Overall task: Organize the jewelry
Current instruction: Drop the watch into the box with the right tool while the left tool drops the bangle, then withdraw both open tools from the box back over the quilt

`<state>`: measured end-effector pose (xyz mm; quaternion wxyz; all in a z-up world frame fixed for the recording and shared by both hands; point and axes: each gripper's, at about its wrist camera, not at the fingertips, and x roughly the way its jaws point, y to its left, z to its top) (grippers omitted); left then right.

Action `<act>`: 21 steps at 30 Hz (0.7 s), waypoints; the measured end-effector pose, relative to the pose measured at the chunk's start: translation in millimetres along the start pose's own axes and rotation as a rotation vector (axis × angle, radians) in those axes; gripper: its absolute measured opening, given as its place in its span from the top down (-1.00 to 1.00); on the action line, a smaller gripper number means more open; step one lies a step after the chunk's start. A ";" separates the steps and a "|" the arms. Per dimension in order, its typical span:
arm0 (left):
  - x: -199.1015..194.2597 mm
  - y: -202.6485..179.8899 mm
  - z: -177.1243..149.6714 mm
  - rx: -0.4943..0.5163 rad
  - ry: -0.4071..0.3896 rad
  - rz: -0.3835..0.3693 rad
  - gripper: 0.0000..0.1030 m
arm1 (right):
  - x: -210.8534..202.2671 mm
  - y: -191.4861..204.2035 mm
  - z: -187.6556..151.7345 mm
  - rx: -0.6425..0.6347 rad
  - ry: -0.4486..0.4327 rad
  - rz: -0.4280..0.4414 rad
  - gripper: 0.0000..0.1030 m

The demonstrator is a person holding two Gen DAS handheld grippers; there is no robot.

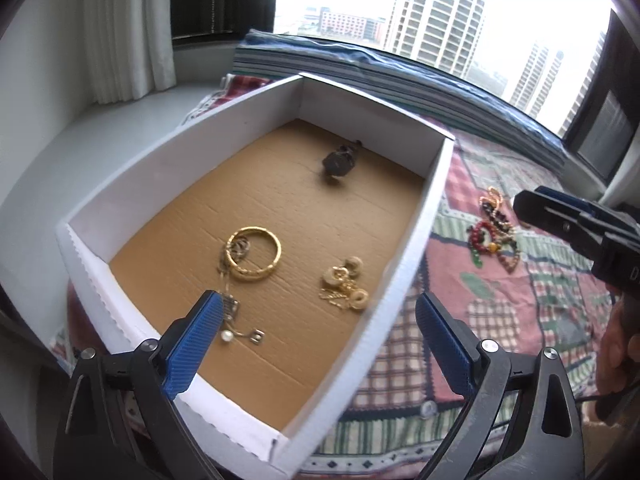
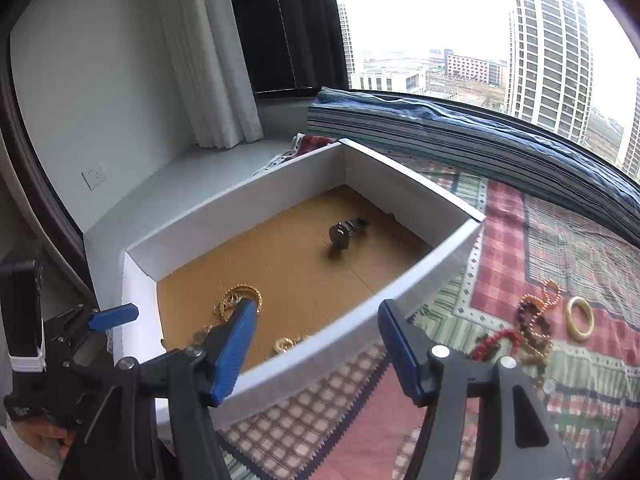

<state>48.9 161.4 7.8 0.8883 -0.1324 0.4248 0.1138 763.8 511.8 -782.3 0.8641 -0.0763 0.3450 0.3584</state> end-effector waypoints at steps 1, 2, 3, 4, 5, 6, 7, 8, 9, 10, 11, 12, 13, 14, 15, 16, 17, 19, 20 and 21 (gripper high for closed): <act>-0.5 -8.0 -1.3 0.006 0.000 -0.010 -0.90 | -9.0 -5.0 -8.4 0.003 -0.005 -0.017 -0.25; -2.7 -14.9 -4.7 0.014 -0.001 -0.018 -0.90 | -18.1 -10.1 -17.8 0.006 -0.013 -0.040 -0.25; -4.2 -21.8 -7.9 0.024 -0.001 -0.025 -0.91 | -26.7 -15.5 -27.4 0.011 -0.021 -0.065 -0.25; -5.1 -29.1 -10.7 0.034 -0.002 -0.028 -0.91 | -34.8 -20.9 -37.7 0.017 -0.025 -0.092 -0.25; -5.8 -35.9 -13.8 0.046 0.000 -0.030 -0.91 | -41.1 -26.6 -46.7 0.024 -0.025 -0.119 -0.25; -5.6 -41.8 -16.7 0.056 0.003 -0.033 -0.91 | -46.8 -32.3 -56.2 0.034 -0.023 -0.145 -0.25; -5.4 -47.5 -19.4 0.064 0.005 -0.039 -0.91 | -52.3 -38.1 -65.5 0.048 -0.020 -0.165 -0.25; -5.6 -53.1 -21.8 0.071 0.006 -0.046 -0.91 | -57.7 -44.3 -74.0 0.063 -0.017 -0.180 -0.25; -5.2 -58.8 -24.4 0.079 0.006 -0.048 -0.91 | -63.2 -49.3 -82.5 0.078 -0.016 -0.193 -0.25; -5.3 -64.0 -26.3 0.089 0.005 -0.047 -0.91 | -68.6 -53.0 -91.2 0.092 -0.016 -0.205 -0.25; -5.9 -69.6 -28.1 0.100 0.002 -0.043 -0.91 | -72.9 -56.6 -98.2 0.103 -0.015 -0.221 -0.25; -6.9 -74.5 -29.8 0.112 -0.004 -0.037 -0.91 | -77.4 -59.8 -105.2 0.111 -0.013 -0.238 -0.25; -8.4 -79.0 -31.8 0.123 -0.010 -0.031 -0.91 | -81.4 -62.1 -111.6 0.117 -0.011 -0.255 -0.25; -8.9 -82.5 -32.8 0.134 -0.015 -0.023 -0.91 | -84.7 -64.3 -117.3 0.125 -0.009 -0.269 -0.25; -10.0 -85.8 -33.5 0.143 -0.020 -0.017 -0.91 | -87.9 -66.8 -123.3 0.133 -0.006 -0.278 -0.25; -10.4 -88.8 -34.3 0.151 -0.023 -0.012 -0.91 | -90.1 -68.3 -129.1 0.142 -0.002 -0.284 -0.25; -10.8 -91.5 -36.0 0.157 -0.025 -0.008 -0.92 | -91.7 -70.0 -134.1 0.152 0.002 -0.290 -0.25; -11.9 -94.8 -38.8 0.164 -0.026 -0.004 -0.92 | -94.0 -72.8 -143.2 0.173 0.008 -0.299 -0.25; -11.5 -96.3 -40.3 0.166 -0.027 -0.003 -0.92 | -93.9 -74.5 -146.4 0.184 0.011 -0.303 -0.25; -11.0 -97.2 -42.0 0.169 -0.026 -0.001 -0.92 | -94.0 -76.3 -149.8 0.194 0.014 -0.308 -0.25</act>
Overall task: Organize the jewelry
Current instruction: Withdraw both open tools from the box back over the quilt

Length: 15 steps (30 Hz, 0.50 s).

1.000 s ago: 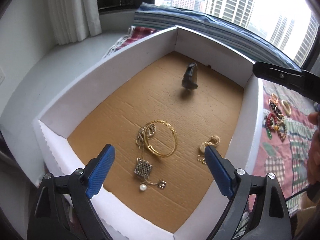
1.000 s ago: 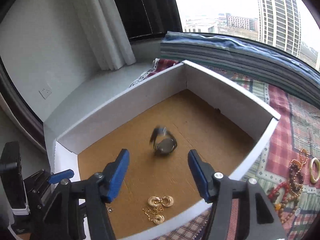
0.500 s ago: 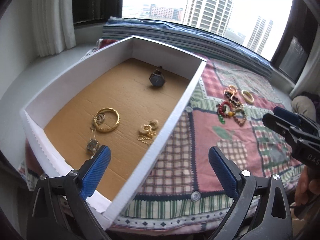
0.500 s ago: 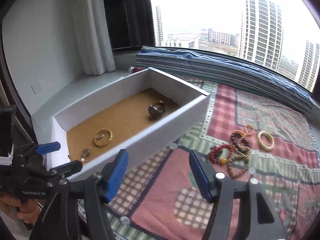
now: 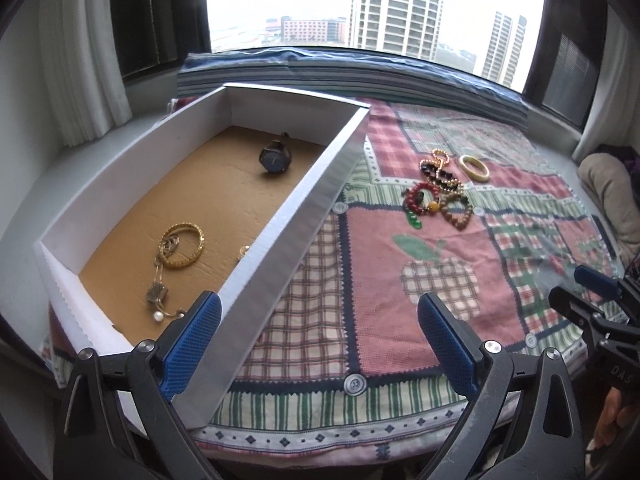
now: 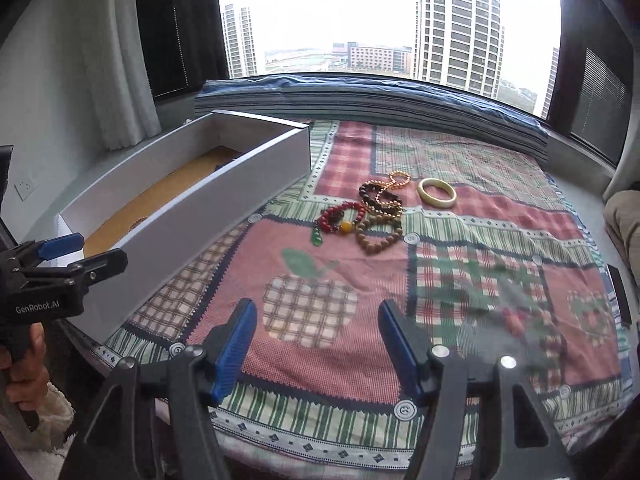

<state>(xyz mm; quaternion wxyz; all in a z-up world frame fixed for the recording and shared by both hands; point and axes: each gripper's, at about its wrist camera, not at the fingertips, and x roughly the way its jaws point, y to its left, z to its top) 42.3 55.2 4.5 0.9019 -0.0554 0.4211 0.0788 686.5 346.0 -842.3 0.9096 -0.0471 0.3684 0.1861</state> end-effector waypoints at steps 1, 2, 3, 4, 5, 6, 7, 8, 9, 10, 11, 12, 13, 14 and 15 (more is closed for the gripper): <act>0.7 -1.8 -1.8 0.002 0.002 0.002 -0.92 | 0.4 -1.8 -2.5 0.009 0.005 -0.004 -0.25; 1.2 -3.2 -4.4 0.002 0.004 0.004 -0.92 | 1.0 -3.5 -5.0 0.019 0.009 -0.009 -0.25; 1.9 -4.9 -7.4 -0.003 0.006 0.001 -0.93 | 1.2 -5.0 -6.6 0.030 0.011 -0.011 -0.25; 1.9 -6.8 -11.5 -0.009 0.009 -0.010 -0.92 | 1.1 -5.8 -7.9 0.040 0.013 -0.012 -0.25; 2.5 -8.4 -15.1 -0.012 0.013 -0.027 -0.92 | 0.2 -6.1 -9.3 0.047 0.014 -0.012 -0.25; 3.3 -10.8 -18.6 -0.010 0.018 -0.045 -0.92 | -1.8 -5.7 -10.2 0.051 0.013 -0.012 -0.25; 4.1 -13.5 -21.9 -0.004 0.023 -0.055 -0.93 | -3.8 -4.4 -10.6 0.053 0.009 -0.011 -0.25; 5.1 -16.3 -24.4 0.003 0.027 -0.058 -0.93 | -5.4 -3.5 -10.9 0.052 0.005 -0.011 -0.25; 6.2 -19.1 -26.0 0.011 0.030 -0.057 -0.93 | -6.9 -2.4 -11.4 0.049 0.002 -0.012 -0.25; 7.1 -21.2 -27.4 0.019 0.034 -0.056 -0.93 | -7.0 -2.1 -11.3 0.047 -0.002 -0.014 -0.25; 7.9 -22.9 -28.3 0.023 0.035 -0.055 -0.93 | -7.3 -1.5 -11.8 0.045 -0.005 -0.016 -0.25; 8.3 -24.0 -28.9 0.025 0.036 -0.056 -0.93 | -6.9 -1.2 -12.4 0.044 -0.005 -0.018 -0.25; 8.7 -24.9 -29.3 0.026 0.036 -0.057 -0.93 | -5.6 -1.2 -13.2 0.043 -0.001 -0.019 -0.25; 9.1 -25.6 -29.6 0.027 0.037 -0.059 -0.93 | -3.9 -1.7 -14.1 0.046 0.004 -0.019 -0.25; 9.9 -26.0 -30.1 0.029 0.039 -0.059 -0.93 | -1.9 -2.4 -15.5 0.051 0.011 -0.018 -0.25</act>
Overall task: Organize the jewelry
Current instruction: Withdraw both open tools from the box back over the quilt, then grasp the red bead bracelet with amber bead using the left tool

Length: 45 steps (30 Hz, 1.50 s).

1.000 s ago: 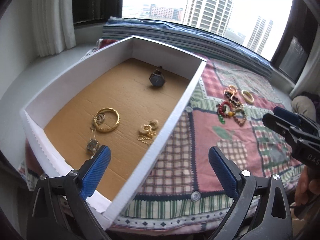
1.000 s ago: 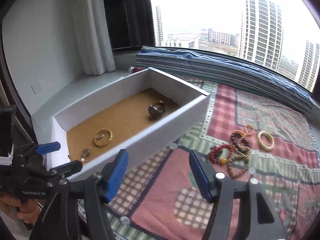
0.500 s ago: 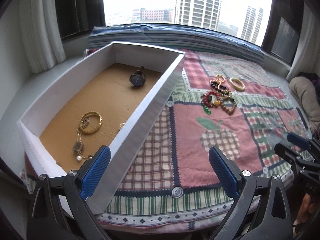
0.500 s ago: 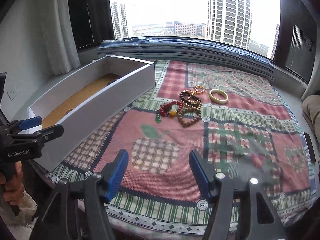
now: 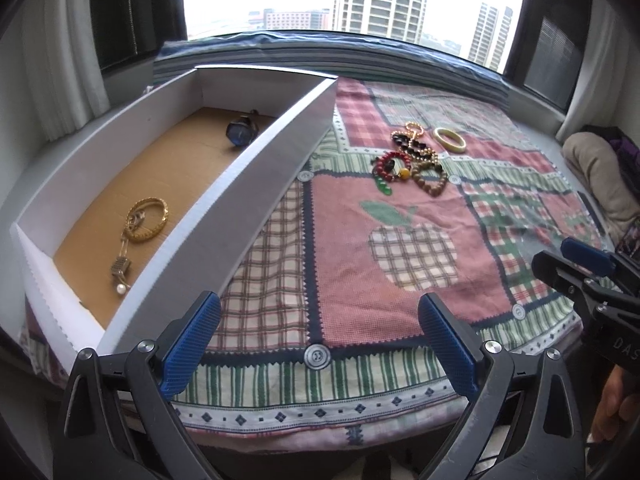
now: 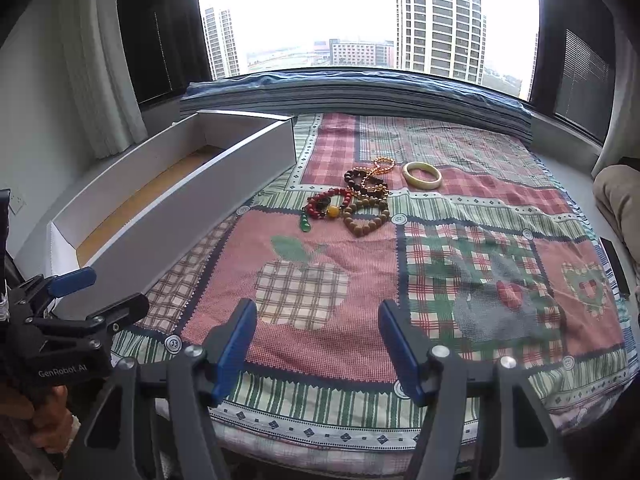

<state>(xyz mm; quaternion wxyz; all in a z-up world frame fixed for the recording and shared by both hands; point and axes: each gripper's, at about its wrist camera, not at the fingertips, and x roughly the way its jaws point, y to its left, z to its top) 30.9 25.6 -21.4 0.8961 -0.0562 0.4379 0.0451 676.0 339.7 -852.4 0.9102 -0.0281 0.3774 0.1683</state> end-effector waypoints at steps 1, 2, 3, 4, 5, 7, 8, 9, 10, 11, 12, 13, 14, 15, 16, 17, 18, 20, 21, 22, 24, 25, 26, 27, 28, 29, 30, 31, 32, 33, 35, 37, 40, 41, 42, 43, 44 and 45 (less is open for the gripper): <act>0.7 -0.5 -0.6 0.001 0.002 0.002 -0.93 | 2.2 -0.8 -1.5 0.006 0.008 0.002 -0.25; 1.5 -0.8 -1.0 0.001 0.005 0.004 -0.93 | 4.5 -1.5 -2.8 0.010 0.016 0.003 -0.25; 2.8 -0.6 -1.3 0.003 0.008 0.003 -0.93 | 6.6 -2.3 -4.2 0.013 0.024 0.005 -0.25; 3.8 -0.9 -1.8 0.004 0.011 0.004 -0.93 | 8.1 -2.9 -5.4 0.015 0.030 0.007 -0.25; 4.7 -1.3 -2.2 0.005 0.014 0.005 -0.92 | 9.2 -3.1 -6.8 0.016 0.034 0.008 -0.25; 6.7 -2.1 -2.8 0.006 0.019 0.005 -0.92 | 10.8 -3.4 -9.2 0.019 0.041 0.012 -0.25; 7.8 -2.8 -3.2 0.008 0.022 0.004 -0.93 | 11.7 -3.7 -10.2 0.021 0.045 0.014 -0.25; 8.8 -3.5 -3.7 0.010 0.026 0.004 -0.93 | 12.6 -4.1 -10.8 0.022 0.048 0.017 -0.25; 10.2 -4.7 -4.3 0.013 0.030 0.004 -0.93 | 13.4 -4.5 -11.6 0.025 0.051 0.019 -0.25; 11.3 -5.4 -4.9 0.016 0.033 0.004 -0.93 | 14.2 -4.8 -12.5 0.027 0.053 0.020 -0.25; 12.4 -6.0 -5.6 0.018 0.037 0.005 -0.93 | 15.0 -5.0 -13.4 0.028 0.056 0.022 -0.25; 13.6 -6.6 -6.3 0.021 0.041 0.005 -0.93 | 16.1 -5.3 -13.8 0.030 0.059 0.024 -0.25; 14.6 -6.9 -6.9 0.022 0.045 0.006 -0.93 | 16.9 -5.3 -14.5 0.032 0.061 0.025 -0.25; 15.6 -7.3 -7.4 0.023 0.048 0.006 -0.92 | 17.9 -5.6 -15.4 0.034 0.065 0.026 -0.25; 16.8 -7.6 -8.0 0.022 0.051 0.006 -0.93 | 19.1 -6.6 -15.7 0.036 0.068 0.028 -0.25; 17.6 -7.6 -8.2 0.021 0.054 0.007 -0.93 | 20.1 -7.0 -16.7 0.038 0.072 0.030 -0.25; 18.5 -7.4 -8.5 0.020 0.056 0.007 -0.93 | 21.0 -7.5 -17.5 0.039 0.076 0.032 -0.25; 19.9 -7.0 -8.3 0.018 0.058 0.008 -0.93 | 22.3 -8.8 -19.1 0.044 0.082 0.035 -0.25; 20.9 -6.9 -8.2 0.017 0.059 0.009 -0.93 | 22.9 -9.5 -19.8 0.047 0.084 0.037 -0.25; 22.1 -7.1 -8.3 0.016 0.062 0.011 -0.93 | 23.7 -10.7 -20.5 0.050 0.087 0.037 -0.25; 24.7 -7.3 -8.5 0.019 0.070 0.011 -0.93 | 24.7 -13.2 -21.4 0.058 0.090 0.038 -0.25; 26.3 -7.9 -8.8 0.021 0.075 0.011 -0.93 | 25.4 -14.7 -21.8 0.063 0.092 0.040 -0.25; 28.1 -8.7 -9.0 0.023 0.078 0.013 -0.93 | 26.3 -15.9 -22.3 0.067 0.094 0.041 -0.25; 29.7 -9.8 -9.1 0.027 0.082 0.013 -0.93 | 27.3 -17.3 -22.8 0.071 0.097 0.041 -0.25; 30.9 -10.8 -9.3 0.029 0.085 0.013 -0.92 | 28.4 -18.7 -23.3 0.076 0.100 0.042 -0.25; 31.9 -11.8 -9.3 0.031 0.087 0.011 -0.92 | 29.5 -20.0 -24.0 0.080 0.103 0.044 -0.25; 32.6 -12.8 -9.5 0.033 0.089 0.010 -0.92 | 30.5 -21.3 -24.7 0.085 0.107 0.045 -0.25; 33.5 -13.9 -9.5 0.036 0.090 0.009 -0.92 | 31.5 -23.0 -25.0 0.089 0.110 0.046 -0.25; 34.4 -14.8 -9.3 0.038 0.091 0.008 -0.93 | 32.6 -24.0 -25.5 0.092 0.113 0.046 -0.25; 35.4 -15.8 -9.1 0.040 0.092 0.007 -0.93 | 33.6 -25.2 -25.9 0.093 0.116 0.046 -0.25; 38.3 -17.8 -9.1 0.043 0.097 0.006 -0.93 | 35.5 -27.9 -26.8 0.098 0.121 0.047 -0.25; 41.7 -20.1 -9.2 0.045 0.106 0.005 -0.93 | 37.4 -30.9 -27.7 0.103 0.128 0.050 -0.25; 46.1 -23.7 -8.8 0.052 0.113 0.000 -0.93 | 41.0 -36.3 -28.7 0.116 0.135 0.057 -0.25; 47.5 -24.9 -8.0 0.055 0.113 -0.003 -0.92 | 42.4 -38.3 -29.1 0.122 0.139 0.059 -0.25; 49.0 -25.8 -6.5 0.060 0.113 -0.009 -0.92 | 44.3 -40.6 -29.2 0.129 0.142 0.060 -0.25; 49.6 -26.1 -4.3 0.065 0.111 -0.020 -0.92 | 45.9 -42.7 -29.5 0.136 0.146 0.062 -0.25; 50.7 -27.1 -0.5 0.070 0.105 -0.041 -0.92 | 47.4 -44.5 -29.8 0.143 0.149 0.063 -0.25; 51.5 -28.0 5.3 0.074 0.091 -0.079 -0.92 | 49.0 -46.3 -30.3 0.150 0.153 0.064 -0.25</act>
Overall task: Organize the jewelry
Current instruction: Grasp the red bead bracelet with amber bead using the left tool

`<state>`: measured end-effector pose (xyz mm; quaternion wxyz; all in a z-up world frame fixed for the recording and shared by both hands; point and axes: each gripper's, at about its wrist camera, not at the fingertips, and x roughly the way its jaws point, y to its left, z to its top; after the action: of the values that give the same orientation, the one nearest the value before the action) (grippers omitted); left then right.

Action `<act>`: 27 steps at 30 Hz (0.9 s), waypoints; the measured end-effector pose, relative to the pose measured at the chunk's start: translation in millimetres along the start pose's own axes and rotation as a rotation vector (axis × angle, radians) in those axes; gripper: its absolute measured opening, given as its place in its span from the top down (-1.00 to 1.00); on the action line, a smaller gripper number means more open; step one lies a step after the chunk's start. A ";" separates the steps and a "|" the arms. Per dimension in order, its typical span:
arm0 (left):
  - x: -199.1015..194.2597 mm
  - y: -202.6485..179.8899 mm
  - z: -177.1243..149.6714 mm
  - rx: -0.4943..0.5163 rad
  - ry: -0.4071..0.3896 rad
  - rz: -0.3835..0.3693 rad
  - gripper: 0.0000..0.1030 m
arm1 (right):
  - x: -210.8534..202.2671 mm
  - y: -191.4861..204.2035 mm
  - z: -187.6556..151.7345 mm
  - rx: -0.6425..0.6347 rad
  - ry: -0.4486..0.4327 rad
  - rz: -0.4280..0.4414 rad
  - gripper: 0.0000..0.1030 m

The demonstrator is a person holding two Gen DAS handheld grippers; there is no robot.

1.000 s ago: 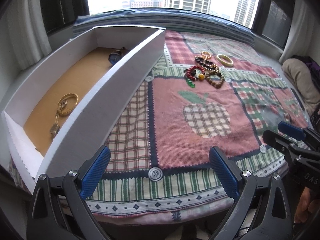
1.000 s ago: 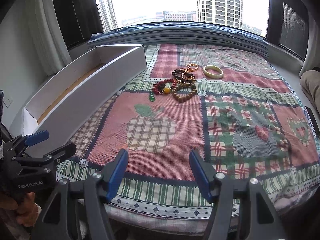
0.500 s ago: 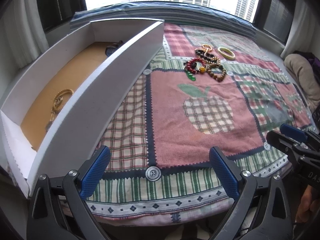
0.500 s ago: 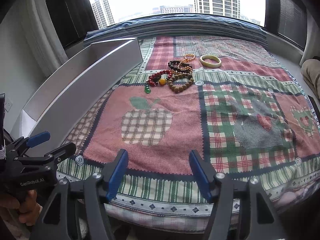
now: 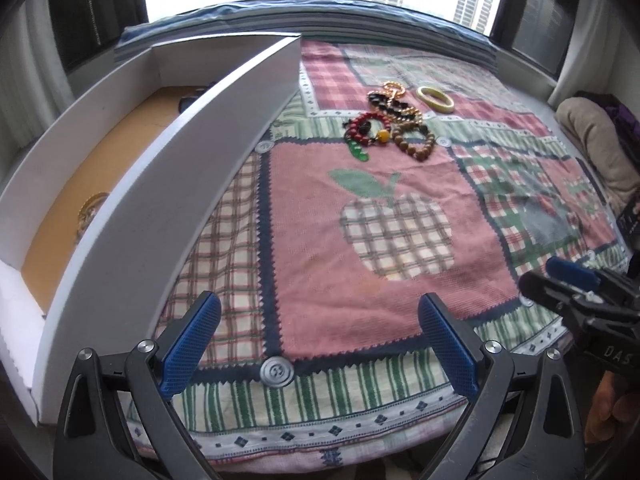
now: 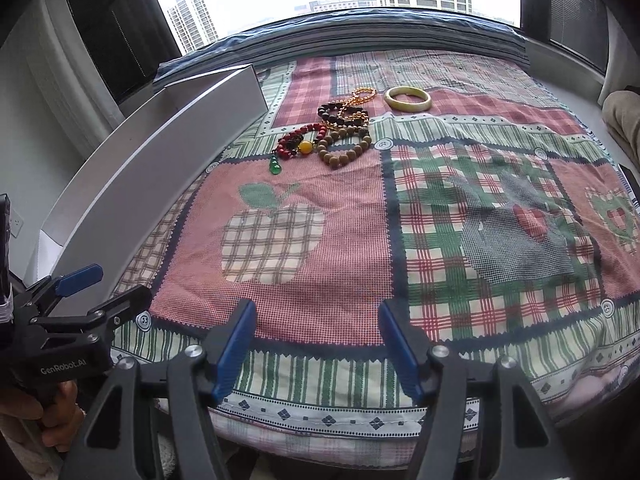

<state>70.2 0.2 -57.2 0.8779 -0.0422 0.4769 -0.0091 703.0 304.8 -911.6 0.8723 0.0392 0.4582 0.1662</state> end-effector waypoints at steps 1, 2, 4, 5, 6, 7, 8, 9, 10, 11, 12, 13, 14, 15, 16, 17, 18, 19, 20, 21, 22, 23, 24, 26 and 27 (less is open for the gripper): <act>0.0 -0.2 8.0 0.007 -0.025 -0.052 -0.92 | 1.8 -2.1 0.1 0.005 0.004 0.001 -0.25; 1.3 -0.4 18.2 0.014 -0.047 -0.106 -0.92 | 3.2 -3.7 -0.1 0.010 0.007 0.003 -0.25; 9.1 -3.2 43.3 0.034 -0.067 -0.204 -0.92 | 5.8 -7.0 -0.3 0.017 0.013 0.008 -0.25; 15.5 -6.1 56.9 0.048 -0.068 -0.244 -0.92 | 6.9 -8.9 -0.6 0.021 0.015 0.010 -0.25; 23.8 -11.6 70.2 0.071 -0.062 -0.282 -0.92 | 7.7 -11.0 -1.0 0.027 0.016 0.013 -0.25; 33.4 -17.7 82.3 0.101 -0.050 -0.311 -0.91 | 8.2 -13.3 -1.4 0.034 0.016 0.015 -0.25; 44.5 -25.7 93.7 0.136 -0.038 -0.322 -0.87 | 8.5 -15.7 -1.9 0.041 0.016 0.017 -0.25; 55.3 -34.3 103.4 0.176 -0.034 -0.320 -0.81 | 8.8 -18.6 -2.3 0.049 0.017 0.019 -0.25; 66.2 -43.4 111.5 0.223 -0.034 -0.313 -0.59 | 9.2 -21.9 -2.5 0.059 0.017 0.020 -0.25; 77.0 -51.9 117.1 0.272 -0.028 -0.303 -0.38 | 9.5 -25.7 -2.9 0.070 0.017 0.021 -0.25; 88.9 -58.4 122.6 0.312 -0.016 -0.287 -0.30 | 9.7 -29.5 -3.3 0.082 0.017 0.023 -0.25; 100.7 -63.5 127.0 0.338 0.000 -0.269 -0.09 | 9.9 -33.2 -3.7 0.092 0.017 0.025 -0.25; 111.7 -66.6 131.1 0.354 0.021 -0.258 0.17 | 10.0 -36.3 -4.2 0.100 0.018 0.027 -0.25; 122.8 -69.1 135.4 0.365 0.044 -0.257 0.28 | 9.9 -39.1 -4.8 0.106 0.018 0.031 -0.25; 132.7 -69.9 139.2 0.371 0.062 -0.257 0.41 | 9.9 -41.9 -5.1 0.112 0.018 0.033 -0.25; 140.8 -70.5 141.3 0.370 0.078 -0.247 0.48 | 9.7 -44.5 -6.0 0.119 0.017 0.035 -0.25; 147.5 -69.9 142.6 0.368 0.091 -0.236 0.50 | 9.9 -47.3 -6.6 0.126 0.018 0.038 -0.25; 153.4 -70.7 143.9 0.372 0.105 -0.229 0.52 | 10.5 -50.3 -7.2 0.131 0.020 0.041 -0.25; 158.2 -71.7 144.6 0.380 0.114 -0.218 0.52 | 11.2 -53.0 -7.9 0.137 0.021 0.042 -0.25; 162.9 -72.6 145.2 0.386 0.117 -0.198 0.53 | 12.2 -55.7 -8.3 0.144 0.023 0.043 -0.25; 166.5 -72.1 145.8 0.386 0.119 -0.183 0.52 | 13.1 -58.6 -8.4 0.152 0.024 0.044 -0.25; 168.9 -71.5 145.6 0.384 0.119 -0.178 0.52 | 13.4 -61.5 -8.9 0.160 0.025 0.046 -0.25; 171.5 -71.7 145.7 0.388 0.121 -0.176 0.52 | 14.0 -64.2 -8.8 0.168 0.026 0.047 -0.25; 177.1 -74.7 143.5 0.410 0.138 -0.177 0.52 | 14.0 -68.7 -8.2 0.179 0.025 0.049 -0.25; 179.8 -76.1 143.3 0.425 0.143 -0.176 0.52 | 13.4 -70.1 -8.0 0.182 0.023 0.048 -0.25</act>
<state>290.2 -76.3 -123.7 0.8269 0.1029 0.5197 -0.1885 721.3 242.5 -942.2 0.8555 0.1274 0.4804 0.1453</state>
